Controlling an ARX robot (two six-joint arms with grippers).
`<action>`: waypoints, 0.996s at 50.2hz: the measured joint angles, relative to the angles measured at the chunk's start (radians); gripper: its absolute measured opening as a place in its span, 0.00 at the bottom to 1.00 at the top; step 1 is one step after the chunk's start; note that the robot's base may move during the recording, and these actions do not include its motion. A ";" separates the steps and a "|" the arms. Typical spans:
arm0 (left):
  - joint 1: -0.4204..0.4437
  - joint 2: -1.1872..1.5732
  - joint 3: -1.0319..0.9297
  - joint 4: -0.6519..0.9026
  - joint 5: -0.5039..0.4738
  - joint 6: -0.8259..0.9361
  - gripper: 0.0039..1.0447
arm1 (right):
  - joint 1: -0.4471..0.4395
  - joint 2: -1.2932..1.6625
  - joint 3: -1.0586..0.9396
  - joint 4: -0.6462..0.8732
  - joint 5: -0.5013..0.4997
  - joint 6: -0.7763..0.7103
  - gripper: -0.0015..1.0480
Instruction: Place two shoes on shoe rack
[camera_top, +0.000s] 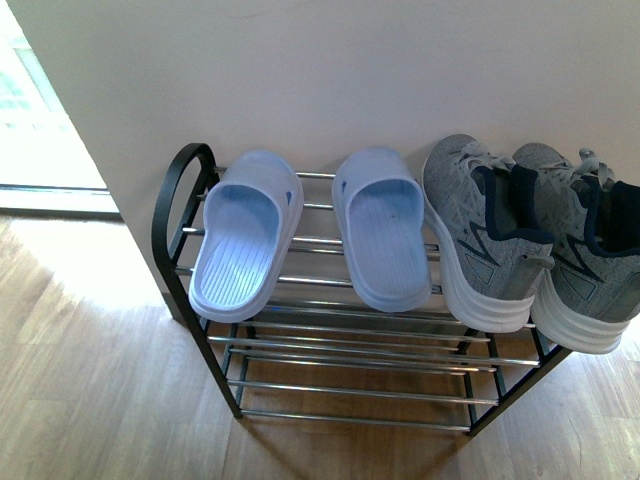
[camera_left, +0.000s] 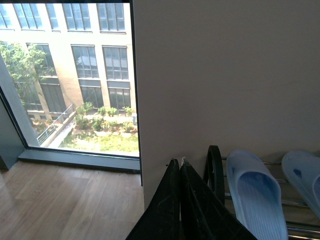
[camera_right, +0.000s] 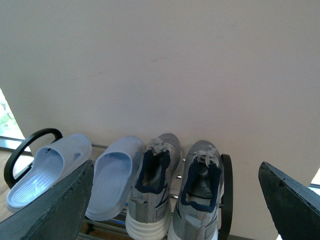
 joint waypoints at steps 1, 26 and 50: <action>0.000 -0.008 0.000 -0.008 0.000 0.000 0.01 | 0.000 0.000 0.000 0.000 0.000 0.000 0.91; 0.000 -0.150 0.000 -0.149 0.000 0.000 0.01 | 0.000 0.000 0.000 0.000 0.000 0.000 0.91; 0.000 -0.316 0.000 -0.333 0.000 0.000 0.01 | 0.000 0.000 0.000 0.000 0.000 0.000 0.91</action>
